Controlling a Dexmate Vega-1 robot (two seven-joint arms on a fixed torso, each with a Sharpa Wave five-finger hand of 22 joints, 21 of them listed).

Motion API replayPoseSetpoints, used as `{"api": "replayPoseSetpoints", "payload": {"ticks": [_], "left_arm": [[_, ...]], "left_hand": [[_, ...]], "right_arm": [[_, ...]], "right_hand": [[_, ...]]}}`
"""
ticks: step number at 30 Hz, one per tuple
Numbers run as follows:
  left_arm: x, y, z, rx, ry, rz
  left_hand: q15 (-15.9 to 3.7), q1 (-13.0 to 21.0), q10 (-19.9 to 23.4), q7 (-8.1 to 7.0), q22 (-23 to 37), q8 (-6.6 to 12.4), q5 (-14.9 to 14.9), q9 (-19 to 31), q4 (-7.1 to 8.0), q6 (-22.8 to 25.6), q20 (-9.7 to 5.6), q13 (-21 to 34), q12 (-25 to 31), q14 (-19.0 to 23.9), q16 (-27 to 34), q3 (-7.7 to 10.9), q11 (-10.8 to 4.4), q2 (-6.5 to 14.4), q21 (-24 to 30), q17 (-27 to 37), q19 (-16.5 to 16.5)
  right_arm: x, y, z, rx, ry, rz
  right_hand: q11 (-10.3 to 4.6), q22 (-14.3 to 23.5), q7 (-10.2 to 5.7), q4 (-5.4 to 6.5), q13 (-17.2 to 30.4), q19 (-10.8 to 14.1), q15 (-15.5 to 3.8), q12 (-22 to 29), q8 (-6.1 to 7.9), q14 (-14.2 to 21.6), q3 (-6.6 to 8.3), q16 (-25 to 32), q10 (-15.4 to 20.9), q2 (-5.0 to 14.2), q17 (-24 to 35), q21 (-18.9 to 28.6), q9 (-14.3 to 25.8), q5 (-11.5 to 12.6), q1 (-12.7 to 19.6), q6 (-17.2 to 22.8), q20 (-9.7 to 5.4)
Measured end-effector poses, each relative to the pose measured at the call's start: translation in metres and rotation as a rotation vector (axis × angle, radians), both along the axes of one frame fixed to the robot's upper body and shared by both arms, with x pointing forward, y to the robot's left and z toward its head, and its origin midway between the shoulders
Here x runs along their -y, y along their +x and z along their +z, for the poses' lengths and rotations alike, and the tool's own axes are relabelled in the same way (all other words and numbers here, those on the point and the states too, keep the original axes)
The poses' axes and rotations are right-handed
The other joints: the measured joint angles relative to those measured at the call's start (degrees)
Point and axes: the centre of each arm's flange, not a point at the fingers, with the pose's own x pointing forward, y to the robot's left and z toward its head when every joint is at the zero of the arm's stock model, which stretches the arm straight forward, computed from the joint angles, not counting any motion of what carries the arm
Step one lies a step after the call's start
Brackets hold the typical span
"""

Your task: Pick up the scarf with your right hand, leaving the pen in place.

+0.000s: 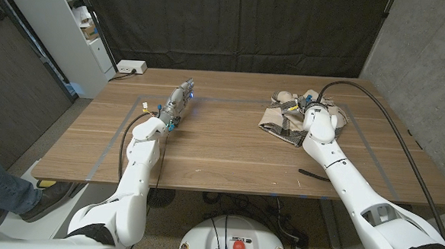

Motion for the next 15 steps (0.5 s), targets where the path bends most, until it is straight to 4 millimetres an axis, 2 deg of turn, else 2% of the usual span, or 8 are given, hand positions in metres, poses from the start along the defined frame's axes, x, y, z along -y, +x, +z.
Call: {"api": "replayPoseSetpoints", "payload": {"ticks": [11, 15], "left_arm": [[-0.0002, 0.0012, 0.0006, -0.002, 0.005, 0.001], [-0.0005, 0.0017, 0.0, -0.005, 0.005, 0.002]], "left_hand": [[0.0, 0.0, 0.0, 0.0, 0.0, 0.0, 0.0, 0.0, 0.0, 0.0, 0.0, 0.0, 0.0, 0.0, 0.0, 0.0, 0.0, 0.0, 0.0, 0.0, 0.0], [0.0, 0.0, 0.0, 0.0, 0.0, 0.0, 0.0, 0.0, 0.0, 0.0, 0.0, 0.0, 0.0, 0.0, 0.0, 0.0, 0.0, 0.0, 0.0, 0.0, 0.0]], "right_arm": [[0.0022, 0.0058, -0.0059, -0.014, 0.012, -0.005], [0.0029, 0.0085, -0.0079, -0.02, 0.014, -0.007]], "right_hand": [[0.0, 0.3, 0.11, 0.0, 0.0, 1.0, -0.26, 0.0, 0.0, 1.3, 0.0, 0.4, 0.0, 0.22, 0.0, 0.0, 0.1, 0.2, 0.7, 0.5, -0.29], [0.0, 0.3, 0.01, -0.01, 0.0, 1.6, -0.41, 0.0, 0.0, 2.1, -0.47, 0.7, 0.0, 0.23, 0.0, 0.5, 0.1, 0.5, 0.7, 0.6, -0.47]]}}
